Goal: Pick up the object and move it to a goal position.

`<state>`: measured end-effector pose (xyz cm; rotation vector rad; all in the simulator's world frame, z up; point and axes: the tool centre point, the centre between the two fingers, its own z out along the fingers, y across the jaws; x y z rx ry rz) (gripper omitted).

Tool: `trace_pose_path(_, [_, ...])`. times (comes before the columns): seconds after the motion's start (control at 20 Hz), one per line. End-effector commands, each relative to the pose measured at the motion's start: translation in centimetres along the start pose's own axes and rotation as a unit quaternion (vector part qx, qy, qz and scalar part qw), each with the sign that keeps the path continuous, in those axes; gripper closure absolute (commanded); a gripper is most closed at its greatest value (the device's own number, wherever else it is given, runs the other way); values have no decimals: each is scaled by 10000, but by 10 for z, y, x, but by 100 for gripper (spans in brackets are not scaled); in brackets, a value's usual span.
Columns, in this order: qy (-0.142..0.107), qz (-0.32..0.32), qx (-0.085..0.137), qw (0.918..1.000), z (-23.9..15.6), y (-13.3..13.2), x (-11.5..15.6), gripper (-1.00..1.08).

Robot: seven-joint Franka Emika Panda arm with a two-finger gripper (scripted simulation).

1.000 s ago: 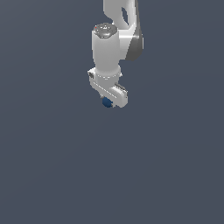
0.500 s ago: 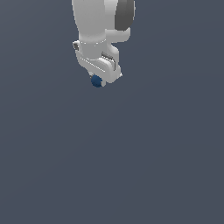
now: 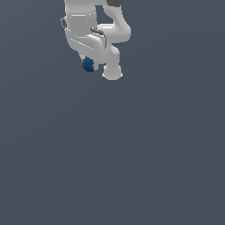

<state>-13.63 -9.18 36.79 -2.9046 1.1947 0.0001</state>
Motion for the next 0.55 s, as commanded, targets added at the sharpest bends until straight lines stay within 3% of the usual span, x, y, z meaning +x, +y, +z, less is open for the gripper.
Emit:
trace_pose_path(0.0, [1,-5,-3,10000,-9,5,0,108])
trace_pose_path(0.5, [2,-8,-4,10000,-12,6,2,108])
